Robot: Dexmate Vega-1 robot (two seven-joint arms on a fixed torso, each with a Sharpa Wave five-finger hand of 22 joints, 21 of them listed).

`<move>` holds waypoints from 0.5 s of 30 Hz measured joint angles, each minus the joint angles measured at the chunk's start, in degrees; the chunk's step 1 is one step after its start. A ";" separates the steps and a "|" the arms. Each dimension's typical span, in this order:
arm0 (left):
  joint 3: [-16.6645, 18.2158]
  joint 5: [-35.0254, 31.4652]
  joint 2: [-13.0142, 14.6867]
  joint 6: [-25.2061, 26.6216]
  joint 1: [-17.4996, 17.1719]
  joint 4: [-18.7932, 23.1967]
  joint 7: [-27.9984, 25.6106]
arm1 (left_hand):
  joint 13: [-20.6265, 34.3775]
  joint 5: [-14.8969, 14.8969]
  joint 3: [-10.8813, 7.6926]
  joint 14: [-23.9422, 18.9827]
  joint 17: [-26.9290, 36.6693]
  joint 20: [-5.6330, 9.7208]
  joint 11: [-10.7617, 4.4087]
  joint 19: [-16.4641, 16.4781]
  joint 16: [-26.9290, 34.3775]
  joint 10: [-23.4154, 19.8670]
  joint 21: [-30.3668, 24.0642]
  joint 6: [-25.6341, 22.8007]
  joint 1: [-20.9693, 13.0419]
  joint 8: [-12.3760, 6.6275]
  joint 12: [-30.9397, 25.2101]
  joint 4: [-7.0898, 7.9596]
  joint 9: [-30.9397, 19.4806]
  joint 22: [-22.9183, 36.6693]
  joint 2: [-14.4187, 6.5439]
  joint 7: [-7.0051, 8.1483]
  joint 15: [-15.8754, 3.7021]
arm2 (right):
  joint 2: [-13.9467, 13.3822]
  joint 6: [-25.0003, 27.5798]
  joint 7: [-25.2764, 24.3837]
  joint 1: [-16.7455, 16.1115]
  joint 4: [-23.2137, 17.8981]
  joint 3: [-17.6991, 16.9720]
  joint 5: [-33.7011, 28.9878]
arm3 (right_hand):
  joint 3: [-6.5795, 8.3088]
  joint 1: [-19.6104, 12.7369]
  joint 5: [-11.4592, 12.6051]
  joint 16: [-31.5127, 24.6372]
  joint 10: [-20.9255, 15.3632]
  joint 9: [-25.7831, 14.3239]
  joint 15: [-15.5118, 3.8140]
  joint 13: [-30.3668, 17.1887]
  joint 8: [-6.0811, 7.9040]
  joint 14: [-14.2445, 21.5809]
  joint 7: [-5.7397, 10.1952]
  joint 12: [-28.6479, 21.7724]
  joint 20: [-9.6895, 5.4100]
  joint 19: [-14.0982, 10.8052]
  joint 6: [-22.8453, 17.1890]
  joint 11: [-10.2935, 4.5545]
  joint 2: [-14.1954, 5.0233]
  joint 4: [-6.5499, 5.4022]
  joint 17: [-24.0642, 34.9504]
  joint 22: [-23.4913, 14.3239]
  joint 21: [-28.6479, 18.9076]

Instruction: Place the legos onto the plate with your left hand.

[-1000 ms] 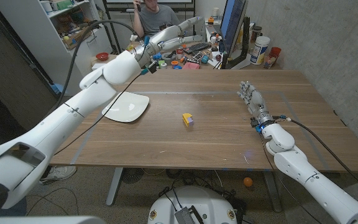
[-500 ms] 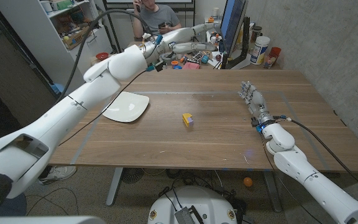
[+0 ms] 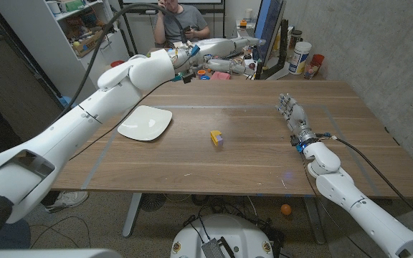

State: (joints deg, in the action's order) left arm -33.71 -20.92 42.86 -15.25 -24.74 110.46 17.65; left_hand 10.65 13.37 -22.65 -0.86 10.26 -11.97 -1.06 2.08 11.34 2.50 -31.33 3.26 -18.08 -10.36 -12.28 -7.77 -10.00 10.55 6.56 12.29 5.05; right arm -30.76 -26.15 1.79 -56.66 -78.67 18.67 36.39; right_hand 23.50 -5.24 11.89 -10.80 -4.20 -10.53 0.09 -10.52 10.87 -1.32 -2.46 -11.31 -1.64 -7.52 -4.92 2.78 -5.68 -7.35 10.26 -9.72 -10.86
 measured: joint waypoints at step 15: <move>-0.91 -5.43 0.85 4.27 -0.56 1.91 3.46 | 0.34 0.66 1.82 -7.62 0.00 -0.20 -0.17 7.53 1.19 -8.46 0.00 -7.59 -2.85 -1.44 -2.17 -0.08 0.00 0.00 0.43 0.00 -1.79 | -0.02 0.28 0.47 0.48 0.45 0.19 0.14 | 0.00 0.00 0.00 0.00 0.00 0.00 0.00 0.00 0.00 0.00 0.00 0.00 0.00 0.00 0.00 0.00 0.00 0.00 0.00 0.00 0.00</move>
State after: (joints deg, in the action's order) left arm -34.62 -26.35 43.72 -10.98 -25.30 112.37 21.11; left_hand 10.99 14.02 -20.82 -8.49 10.26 -12.18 -1.23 9.62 12.53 -5.96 -31.34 -4.33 -20.93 -11.80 -14.45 -7.85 -10.00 10.54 6.99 12.30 3.26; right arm -30.79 -25.87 2.26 -56.17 -78.22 18.86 36.53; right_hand 23.50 -5.24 11.89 -10.80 -4.20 -10.52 0.09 -10.52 10.87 -1.32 -2.46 -11.31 -1.64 -7.52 -4.92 2.78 -5.68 -7.35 10.26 -9.72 -10.86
